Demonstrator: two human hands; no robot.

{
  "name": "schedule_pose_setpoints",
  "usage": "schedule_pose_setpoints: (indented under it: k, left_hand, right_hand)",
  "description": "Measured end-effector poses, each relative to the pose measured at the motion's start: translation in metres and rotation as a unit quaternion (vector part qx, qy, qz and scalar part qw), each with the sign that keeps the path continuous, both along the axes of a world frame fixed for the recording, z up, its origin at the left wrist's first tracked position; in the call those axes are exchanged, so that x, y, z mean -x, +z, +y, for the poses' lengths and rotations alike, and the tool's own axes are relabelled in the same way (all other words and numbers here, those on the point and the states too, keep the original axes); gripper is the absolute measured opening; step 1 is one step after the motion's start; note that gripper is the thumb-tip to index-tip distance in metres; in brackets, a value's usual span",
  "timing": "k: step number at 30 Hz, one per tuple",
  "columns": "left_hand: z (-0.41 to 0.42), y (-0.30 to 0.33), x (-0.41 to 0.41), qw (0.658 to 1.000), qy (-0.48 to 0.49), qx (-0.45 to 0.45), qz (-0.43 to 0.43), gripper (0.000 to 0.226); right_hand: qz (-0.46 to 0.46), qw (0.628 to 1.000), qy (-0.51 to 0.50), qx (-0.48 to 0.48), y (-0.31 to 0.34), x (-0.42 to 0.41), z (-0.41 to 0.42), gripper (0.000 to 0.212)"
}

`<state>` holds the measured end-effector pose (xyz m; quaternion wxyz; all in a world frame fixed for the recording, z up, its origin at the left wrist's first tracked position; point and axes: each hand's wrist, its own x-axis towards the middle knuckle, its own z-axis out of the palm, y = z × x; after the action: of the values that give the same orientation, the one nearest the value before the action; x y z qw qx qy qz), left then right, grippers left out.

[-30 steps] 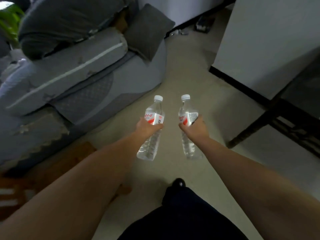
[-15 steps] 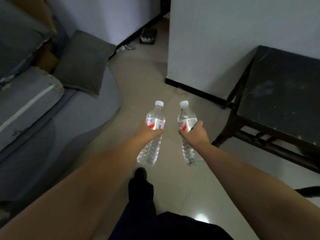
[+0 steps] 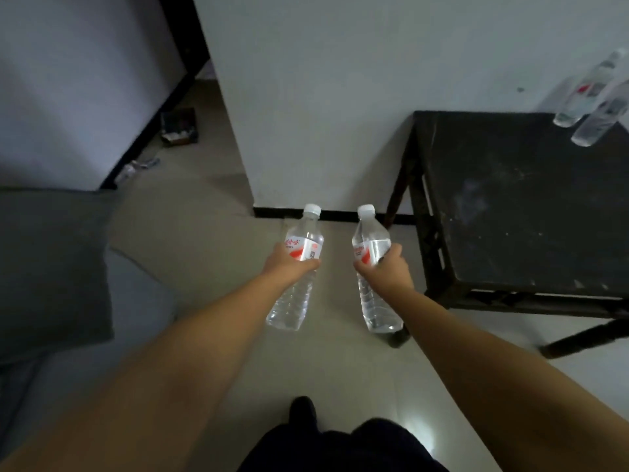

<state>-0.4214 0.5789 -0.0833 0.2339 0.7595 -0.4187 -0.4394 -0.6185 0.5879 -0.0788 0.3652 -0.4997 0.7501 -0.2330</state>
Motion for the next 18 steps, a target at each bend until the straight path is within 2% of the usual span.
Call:
schedule_pose_setpoints:
  k: [6,13,18]
  left_hand:
    - [-0.073,-0.003,-0.005,0.998,-0.056,0.000,0.003,0.081]
    - [-0.158,-0.012,0.027,0.992,-0.126,0.001,0.017,0.068]
    - [-0.242,-0.009,0.054,0.990,-0.140,-0.015,-0.006,0.079]
  right_hand:
    - [-0.003,0.998,-0.060,-0.005,-0.002,-0.009,-0.051,0.066]
    - [0.004,0.993,-0.120,-0.017,-0.015,0.015,-0.123,0.064]
    - [0.007,0.991,-0.136,-0.016,-0.018,0.041,-0.206,0.061]
